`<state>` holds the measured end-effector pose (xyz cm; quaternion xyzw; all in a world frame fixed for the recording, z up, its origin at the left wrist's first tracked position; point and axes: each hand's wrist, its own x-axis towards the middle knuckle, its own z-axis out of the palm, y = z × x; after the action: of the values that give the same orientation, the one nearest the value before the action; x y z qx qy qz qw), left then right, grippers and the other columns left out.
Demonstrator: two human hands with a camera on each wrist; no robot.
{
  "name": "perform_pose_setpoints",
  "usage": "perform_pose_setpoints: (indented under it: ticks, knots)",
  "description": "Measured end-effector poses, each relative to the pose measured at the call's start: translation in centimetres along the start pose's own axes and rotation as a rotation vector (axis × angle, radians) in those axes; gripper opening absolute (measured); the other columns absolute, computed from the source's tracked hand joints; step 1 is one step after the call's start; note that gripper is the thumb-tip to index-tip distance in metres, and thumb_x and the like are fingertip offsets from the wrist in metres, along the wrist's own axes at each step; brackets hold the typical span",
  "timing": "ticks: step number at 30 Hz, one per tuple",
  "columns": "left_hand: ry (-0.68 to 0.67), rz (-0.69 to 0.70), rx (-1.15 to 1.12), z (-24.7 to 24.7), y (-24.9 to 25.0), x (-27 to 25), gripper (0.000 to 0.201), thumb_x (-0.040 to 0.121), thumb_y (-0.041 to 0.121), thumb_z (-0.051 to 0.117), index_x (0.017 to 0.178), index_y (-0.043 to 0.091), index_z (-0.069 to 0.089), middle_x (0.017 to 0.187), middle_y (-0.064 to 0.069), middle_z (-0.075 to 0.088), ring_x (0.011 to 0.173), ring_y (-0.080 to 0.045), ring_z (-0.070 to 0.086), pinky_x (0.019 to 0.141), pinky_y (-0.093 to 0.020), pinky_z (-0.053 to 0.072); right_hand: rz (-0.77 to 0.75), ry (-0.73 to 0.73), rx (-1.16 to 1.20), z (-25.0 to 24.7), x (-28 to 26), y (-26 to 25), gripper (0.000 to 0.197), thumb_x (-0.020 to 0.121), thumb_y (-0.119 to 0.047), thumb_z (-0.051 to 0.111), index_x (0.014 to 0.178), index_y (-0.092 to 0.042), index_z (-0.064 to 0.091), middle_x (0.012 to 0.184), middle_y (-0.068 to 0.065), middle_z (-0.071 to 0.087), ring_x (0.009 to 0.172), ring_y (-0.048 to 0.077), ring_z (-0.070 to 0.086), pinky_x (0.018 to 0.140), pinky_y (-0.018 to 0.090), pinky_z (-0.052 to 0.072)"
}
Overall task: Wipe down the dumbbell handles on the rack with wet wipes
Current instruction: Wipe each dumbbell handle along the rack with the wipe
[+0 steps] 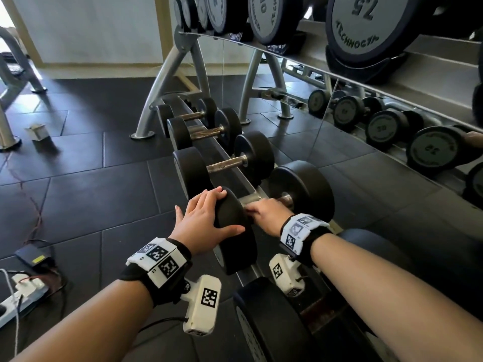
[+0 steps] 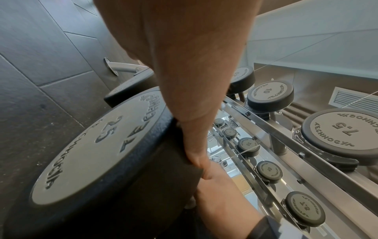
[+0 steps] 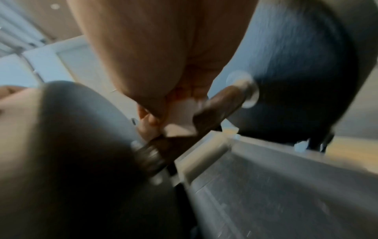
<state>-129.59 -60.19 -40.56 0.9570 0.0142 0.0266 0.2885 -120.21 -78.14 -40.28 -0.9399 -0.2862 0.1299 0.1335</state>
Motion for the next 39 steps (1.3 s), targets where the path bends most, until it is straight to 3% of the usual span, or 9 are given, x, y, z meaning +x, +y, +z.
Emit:
perform_pose_setpoints:
  ticks: [3, 6, 13, 17, 23, 28, 32, 35, 39]
  knots:
    - [-0.001, 0.002, -0.002, -0.1, -0.1, 0.0, 0.093, 0.075, 0.071, 0.062, 0.149, 0.041, 0.016, 0.16, 0.018, 0.011, 0.147, -0.006, -0.003, 0.117, -0.063, -0.007, 0.045, 0.024, 0.006, -1.4, -0.2, 1.6, 0.031, 0.098, -0.015, 0.053, 0.123, -0.027, 0.067, 0.127, 0.0, 0.066, 0.118, 0.02, 0.06, 0.105, 0.026, 0.042]
    - [-0.003, 0.002, -0.014, 0.0, -0.1, 0.0, 0.093, 0.075, 0.071, 0.063, 0.15, 0.041, 0.016, 0.161, 0.017, 0.011, 0.147, -0.006, -0.004, 0.117, -0.062, -0.007, 0.177, 0.076, -0.046, -2.1, 0.0, 2.5, 0.03, 0.099, -0.016, 0.05, 0.119, -0.028, 0.069, 0.124, 0.002, 0.066, 0.113, 0.023, 0.061, 0.099, 0.033, 0.048]
    - [-0.001, 0.005, -0.026, 0.1, -0.3, 0.1, 0.094, 0.075, 0.07, 0.064, 0.15, 0.04, 0.016, 0.159, 0.02, 0.011, 0.146, -0.004, -0.004, 0.117, -0.061, -0.008, -0.004, 0.0, 0.057, -1.1, -0.2, 0.2, 0.031, 0.097, -0.014, 0.054, 0.124, -0.024, 0.068, 0.125, 0.0, 0.067, 0.117, 0.016, 0.059, 0.088, 0.011, 0.032]
    - [0.002, 0.011, -0.039, 0.2, -0.5, 0.1, 0.093, 0.075, 0.07, 0.064, 0.15, 0.041, 0.017, 0.159, 0.021, 0.012, 0.145, -0.002, -0.003, 0.118, -0.063, -0.005, 0.142, 0.029, -0.032, -3.0, -0.5, 2.9, 0.03, 0.093, -0.002, 0.05, 0.108, -0.016, 0.071, 0.117, 0.009, 0.067, 0.11, 0.027, 0.062, 0.101, 0.036, 0.046]
    - [0.004, 0.007, -0.035, 0.2, -0.3, 0.0, 0.093, 0.075, 0.069, 0.065, 0.15, 0.04, 0.017, 0.16, 0.02, 0.012, 0.146, -0.003, -0.003, 0.118, -0.062, -0.006, 0.118, 0.076, 0.02, -1.1, -0.9, 3.5, 0.033, 0.099, -0.013, 0.048, 0.12, -0.03, 0.066, 0.12, 0.008, 0.065, 0.111, 0.028, 0.061, 0.102, 0.04, 0.045]
    - [0.013, 0.003, -0.034, 0.1, -0.2, 0.1, 0.093, 0.074, 0.07, 0.066, 0.149, 0.039, 0.019, 0.159, 0.02, 0.014, 0.147, -0.007, -0.001, 0.118, -0.062, -0.002, 0.014, -0.045, 0.326, 0.1, -1.5, 2.7, 0.029, 0.1, -0.021, 0.051, 0.121, -0.034, 0.067, 0.114, -0.007, 0.069, 0.106, 0.014, 0.065, 0.103, 0.034, 0.047]
    - [0.022, 0.001, -0.045, 0.2, -0.3, 0.1, 0.094, 0.074, 0.07, 0.065, 0.15, 0.039, 0.019, 0.159, 0.021, 0.014, 0.147, -0.007, -0.001, 0.119, -0.06, -0.004, 0.16, 0.221, 0.58, -1.0, -2.4, 4.1, 0.026, 0.098, -0.009, 0.053, 0.119, -0.013, 0.068, 0.118, 0.022, 0.066, 0.093, 0.024, 0.066, 0.077, 0.004, 0.043]
    - [0.023, -0.005, -0.04, 0.3, -0.3, 0.1, 0.094, 0.074, 0.07, 0.065, 0.15, 0.04, 0.019, 0.159, 0.019, 0.015, 0.148, -0.009, 0.0, 0.119, -0.06, -0.001, 0.271, 0.214, 0.533, -0.9, -3.0, 5.1, 0.037, 0.101, -0.009, 0.046, 0.138, -0.009, 0.054, 0.138, 0.012, 0.057, 0.117, 0.015, 0.055, 0.099, 0.007, 0.032]
    - [0.017, -0.004, -0.039, 0.3, -0.3, 0.2, 0.094, 0.073, 0.071, 0.065, 0.149, 0.04, 0.018, 0.16, 0.017, 0.015, 0.148, -0.011, 0.0, 0.119, -0.06, 0.0, 0.287, 0.117, 0.421, 0.5, -3.0, 4.4, 0.052, 0.1, -0.007, 0.041, 0.152, -0.012, 0.032, 0.154, 0.013, 0.037, 0.14, 0.029, 0.036, 0.117, 0.035, 0.027]
